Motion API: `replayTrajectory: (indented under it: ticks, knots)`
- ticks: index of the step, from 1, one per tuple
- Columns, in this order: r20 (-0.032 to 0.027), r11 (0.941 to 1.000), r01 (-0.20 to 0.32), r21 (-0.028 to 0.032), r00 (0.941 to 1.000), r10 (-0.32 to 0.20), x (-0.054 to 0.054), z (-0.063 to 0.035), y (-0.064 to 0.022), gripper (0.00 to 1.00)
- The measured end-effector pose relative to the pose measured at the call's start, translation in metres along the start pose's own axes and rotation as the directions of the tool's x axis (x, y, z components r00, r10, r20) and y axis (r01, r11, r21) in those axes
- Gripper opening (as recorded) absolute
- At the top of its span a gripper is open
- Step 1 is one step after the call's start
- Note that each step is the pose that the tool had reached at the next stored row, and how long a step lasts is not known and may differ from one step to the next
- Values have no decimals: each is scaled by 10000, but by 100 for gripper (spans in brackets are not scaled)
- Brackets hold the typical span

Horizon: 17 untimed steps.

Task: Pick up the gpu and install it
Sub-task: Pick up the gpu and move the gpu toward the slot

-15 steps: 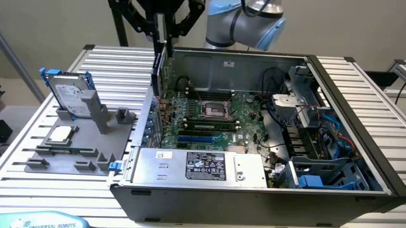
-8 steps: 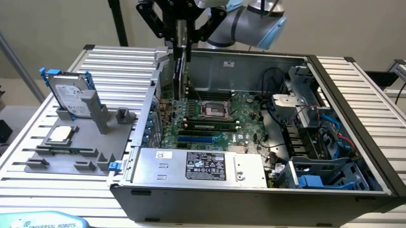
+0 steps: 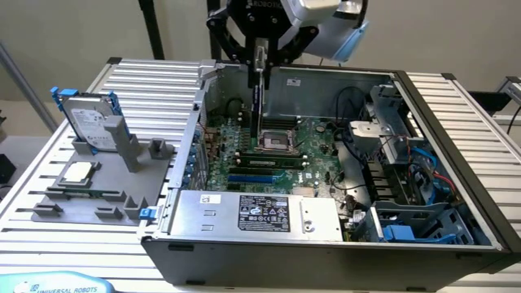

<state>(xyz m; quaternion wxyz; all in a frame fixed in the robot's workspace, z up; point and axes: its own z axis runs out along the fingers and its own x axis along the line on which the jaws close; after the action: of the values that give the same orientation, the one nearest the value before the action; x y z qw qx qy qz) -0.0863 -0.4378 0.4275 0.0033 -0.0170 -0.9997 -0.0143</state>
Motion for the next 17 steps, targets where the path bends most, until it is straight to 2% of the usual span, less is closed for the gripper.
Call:
replayTrajectory:
  ticks: [8,17]
  knots:
    - [-3,9997,188,138,9998,-188,-233,145,12,27]
    - [-10,9988,455,164,9990,-455,-376,309,56,27]
